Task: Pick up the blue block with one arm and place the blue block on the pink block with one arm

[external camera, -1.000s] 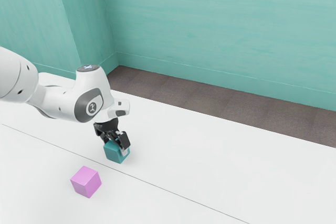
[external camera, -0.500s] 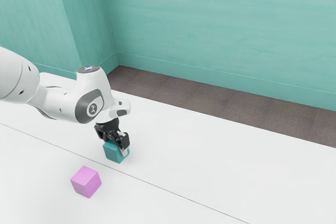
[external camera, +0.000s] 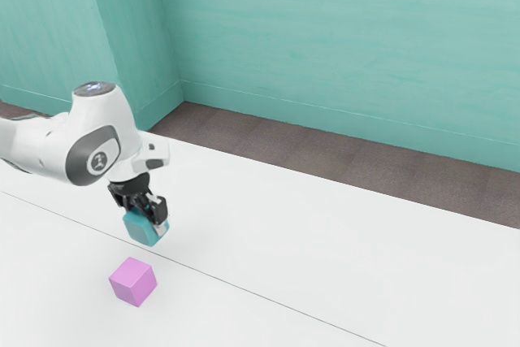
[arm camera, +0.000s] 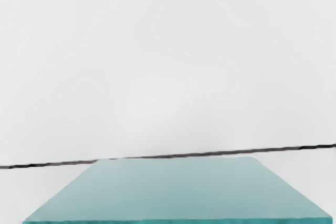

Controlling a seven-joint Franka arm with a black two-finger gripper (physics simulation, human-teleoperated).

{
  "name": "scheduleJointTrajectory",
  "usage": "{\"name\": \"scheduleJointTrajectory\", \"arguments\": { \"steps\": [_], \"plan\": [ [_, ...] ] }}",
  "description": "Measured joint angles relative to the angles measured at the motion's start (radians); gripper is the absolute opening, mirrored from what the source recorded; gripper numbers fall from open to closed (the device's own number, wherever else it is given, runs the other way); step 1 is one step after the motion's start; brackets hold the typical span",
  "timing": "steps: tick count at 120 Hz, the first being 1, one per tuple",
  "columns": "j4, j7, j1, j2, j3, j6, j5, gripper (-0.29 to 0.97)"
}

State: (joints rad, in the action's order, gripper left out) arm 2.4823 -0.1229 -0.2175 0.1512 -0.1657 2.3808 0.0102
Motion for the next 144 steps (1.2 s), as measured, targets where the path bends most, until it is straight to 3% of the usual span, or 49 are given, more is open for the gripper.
{"name": "scheduleJointTrajectory", "arguments": {
  "steps": [54,144],
  "plan": [
    [0.194,0.039,-0.002,0.189,0.006,-0.039,-0.003,0.30],
    [0.198,-0.013,0.000,0.176,-0.021,-0.044,0.042,0.30]
  ]
}}
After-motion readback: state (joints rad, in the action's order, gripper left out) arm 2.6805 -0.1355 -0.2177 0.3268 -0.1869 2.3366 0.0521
